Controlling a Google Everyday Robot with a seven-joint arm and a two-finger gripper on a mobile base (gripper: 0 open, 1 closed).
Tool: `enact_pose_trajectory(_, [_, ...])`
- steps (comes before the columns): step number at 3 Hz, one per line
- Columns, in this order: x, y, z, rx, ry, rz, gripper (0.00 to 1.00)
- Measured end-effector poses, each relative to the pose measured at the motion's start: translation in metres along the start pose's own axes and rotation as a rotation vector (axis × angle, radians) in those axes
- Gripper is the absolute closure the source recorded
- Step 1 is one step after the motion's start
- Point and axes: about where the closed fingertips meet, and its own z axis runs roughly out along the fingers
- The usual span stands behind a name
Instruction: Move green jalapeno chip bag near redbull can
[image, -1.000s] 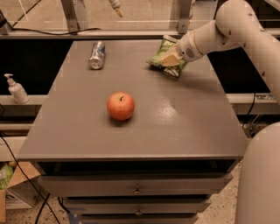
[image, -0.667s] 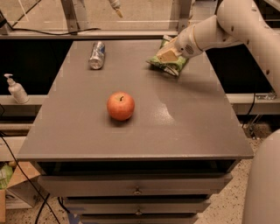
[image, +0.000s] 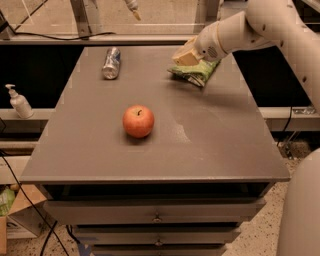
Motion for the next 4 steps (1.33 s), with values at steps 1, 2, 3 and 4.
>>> enact_pose_trajectory(1, [0.002, -0.001, 0.013, -0.014, 0.003, 0.007, 0.12])
enact_pose_trajectory(2, [0.003, 0.0, 0.026, -0.026, 0.016, 0.004, 0.0])
enact_pose_trajectory(3, [0.011, 0.001, 0.038, -0.04, 0.055, 0.0, 0.0])
enact_pose_trajectory(4, [0.028, -0.005, 0.041, -0.026, 0.098, 0.034, 0.0])
